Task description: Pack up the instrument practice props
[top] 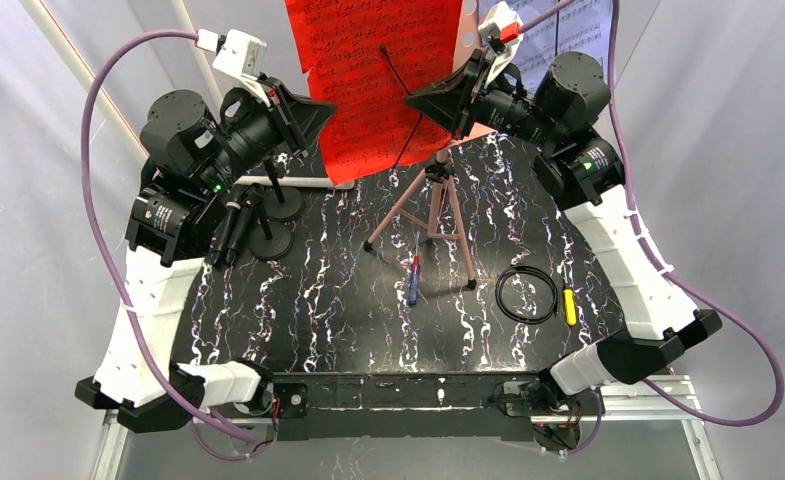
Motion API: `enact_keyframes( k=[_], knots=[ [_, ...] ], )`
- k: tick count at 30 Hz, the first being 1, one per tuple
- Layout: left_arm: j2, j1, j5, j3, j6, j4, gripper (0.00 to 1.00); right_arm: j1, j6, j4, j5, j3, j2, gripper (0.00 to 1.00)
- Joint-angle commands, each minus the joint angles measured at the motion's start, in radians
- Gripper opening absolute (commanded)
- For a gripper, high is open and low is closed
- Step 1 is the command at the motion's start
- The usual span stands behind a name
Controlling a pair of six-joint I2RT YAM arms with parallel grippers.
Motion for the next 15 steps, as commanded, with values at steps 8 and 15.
enact_keyframes(
  k=[8, 15],
  knots=[
    [-0.090, 0.005, -0.042, -0.011, 0.029, -0.002, 0.03, -0.005, -0.014, 0.024, 0.033, 0.009, -0.025, 0.01],
    [-0.092, 0.004, -0.060, -0.009, 0.038, -0.024, 0.00, -0.005, -0.018, 0.013, 0.042, 0.016, -0.025, 0.01]
  ],
)
